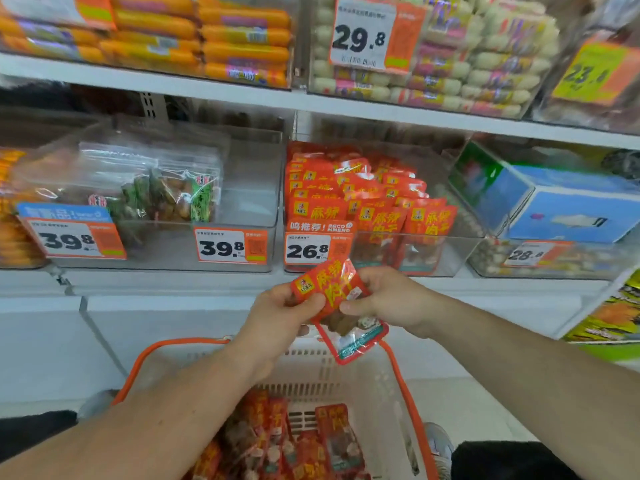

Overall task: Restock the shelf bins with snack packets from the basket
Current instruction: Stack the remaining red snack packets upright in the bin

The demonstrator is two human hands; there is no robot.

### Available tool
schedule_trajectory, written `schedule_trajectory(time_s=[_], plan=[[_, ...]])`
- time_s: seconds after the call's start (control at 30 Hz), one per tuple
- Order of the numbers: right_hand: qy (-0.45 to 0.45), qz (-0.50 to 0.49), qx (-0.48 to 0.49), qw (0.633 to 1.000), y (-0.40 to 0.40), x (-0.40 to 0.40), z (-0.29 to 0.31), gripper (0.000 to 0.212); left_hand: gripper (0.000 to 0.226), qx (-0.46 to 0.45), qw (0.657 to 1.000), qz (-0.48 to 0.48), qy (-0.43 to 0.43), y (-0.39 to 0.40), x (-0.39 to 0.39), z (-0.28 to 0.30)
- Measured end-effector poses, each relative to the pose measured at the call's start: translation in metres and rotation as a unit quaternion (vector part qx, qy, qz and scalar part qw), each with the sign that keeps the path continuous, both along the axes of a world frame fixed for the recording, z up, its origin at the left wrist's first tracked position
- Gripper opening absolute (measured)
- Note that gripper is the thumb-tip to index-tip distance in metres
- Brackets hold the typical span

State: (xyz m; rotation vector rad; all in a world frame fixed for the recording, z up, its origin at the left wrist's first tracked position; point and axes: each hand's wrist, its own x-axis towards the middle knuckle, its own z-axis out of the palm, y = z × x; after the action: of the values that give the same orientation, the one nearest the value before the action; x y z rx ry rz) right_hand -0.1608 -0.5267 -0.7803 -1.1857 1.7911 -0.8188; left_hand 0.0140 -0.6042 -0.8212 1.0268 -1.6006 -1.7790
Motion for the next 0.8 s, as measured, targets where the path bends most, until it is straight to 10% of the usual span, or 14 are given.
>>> schedule_trajectory(time_s=[0.37, 0.53, 0.67, 0.8], plan=[[0.000, -0.116, -0.211, 0.971, 0.016, -0.023, 0.053, 0.019, 0.010, -0.253, 0.967, -0.026, -0.005, -0.005, -0.056, 0.072], [0.028, -0.215, -0.322, 0.922, 0.033, -0.053, 0.083, 0.008, 0.075, -0.517, 0.841, 0.122, -0.102, -0.018, -0.062, 0.078], [0.017, -0.290, -0.401, 0.869, 0.044, -0.081, 0.100, 0.016, 0.120, -0.427, 0.849, 0.201, -0.239, -0.032, -0.060, 0.067], [0.026, -0.315, -0.382, 0.868, 0.041, -0.097, 0.100, 0.009, 0.119, -0.452, 0.832, 0.202, -0.249, -0.037, -0.061, 0.052]])
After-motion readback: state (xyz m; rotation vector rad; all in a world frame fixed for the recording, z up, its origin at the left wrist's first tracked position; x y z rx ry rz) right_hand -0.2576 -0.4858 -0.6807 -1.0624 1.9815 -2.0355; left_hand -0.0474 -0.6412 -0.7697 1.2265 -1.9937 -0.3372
